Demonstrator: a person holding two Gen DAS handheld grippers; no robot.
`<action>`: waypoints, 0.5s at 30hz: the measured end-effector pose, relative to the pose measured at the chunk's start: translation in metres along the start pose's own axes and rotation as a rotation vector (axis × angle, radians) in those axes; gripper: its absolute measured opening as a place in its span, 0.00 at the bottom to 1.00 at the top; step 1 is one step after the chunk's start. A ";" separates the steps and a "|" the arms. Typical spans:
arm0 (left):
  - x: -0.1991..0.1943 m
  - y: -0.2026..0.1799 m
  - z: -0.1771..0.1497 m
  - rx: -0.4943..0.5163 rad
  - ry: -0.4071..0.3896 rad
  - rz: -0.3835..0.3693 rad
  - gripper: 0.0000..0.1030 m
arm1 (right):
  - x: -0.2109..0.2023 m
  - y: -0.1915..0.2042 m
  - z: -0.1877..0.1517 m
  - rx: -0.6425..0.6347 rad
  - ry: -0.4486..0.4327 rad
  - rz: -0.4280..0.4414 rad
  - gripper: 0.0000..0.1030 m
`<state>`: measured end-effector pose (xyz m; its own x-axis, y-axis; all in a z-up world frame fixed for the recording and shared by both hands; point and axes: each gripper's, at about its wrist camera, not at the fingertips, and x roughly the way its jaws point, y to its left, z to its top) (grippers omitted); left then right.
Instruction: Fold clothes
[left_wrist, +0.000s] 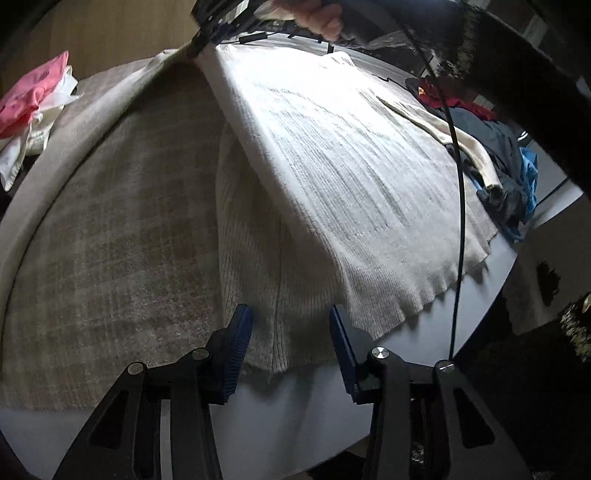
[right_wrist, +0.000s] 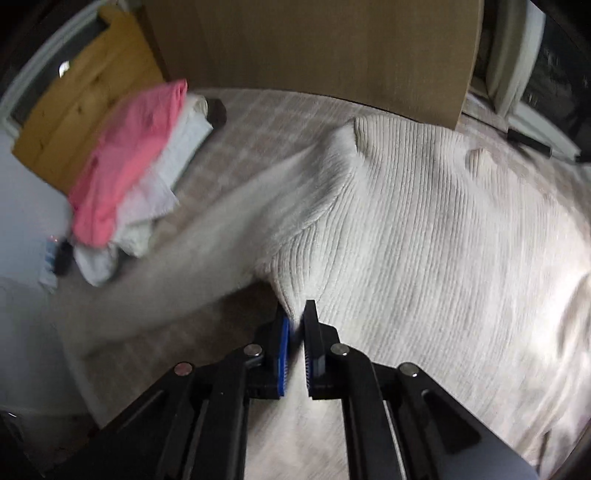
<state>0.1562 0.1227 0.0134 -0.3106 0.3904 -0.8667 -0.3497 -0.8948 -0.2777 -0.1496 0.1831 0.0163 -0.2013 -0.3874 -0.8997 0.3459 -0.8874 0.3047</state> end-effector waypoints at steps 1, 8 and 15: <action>0.000 0.003 0.001 -0.014 0.005 -0.010 0.09 | -0.002 -0.002 0.004 0.026 -0.006 0.033 0.07; -0.025 0.013 -0.005 -0.084 -0.058 -0.165 0.00 | -0.032 -0.008 0.015 0.134 -0.068 0.162 0.07; -0.024 0.012 0.003 -0.094 -0.070 -0.054 0.27 | -0.032 -0.001 0.026 0.119 -0.056 0.123 0.07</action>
<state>0.1566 0.1037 0.0319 -0.3557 0.4497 -0.8193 -0.2840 -0.8872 -0.3637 -0.1675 0.1902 0.0529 -0.2161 -0.5054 -0.8354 0.2611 -0.8543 0.4494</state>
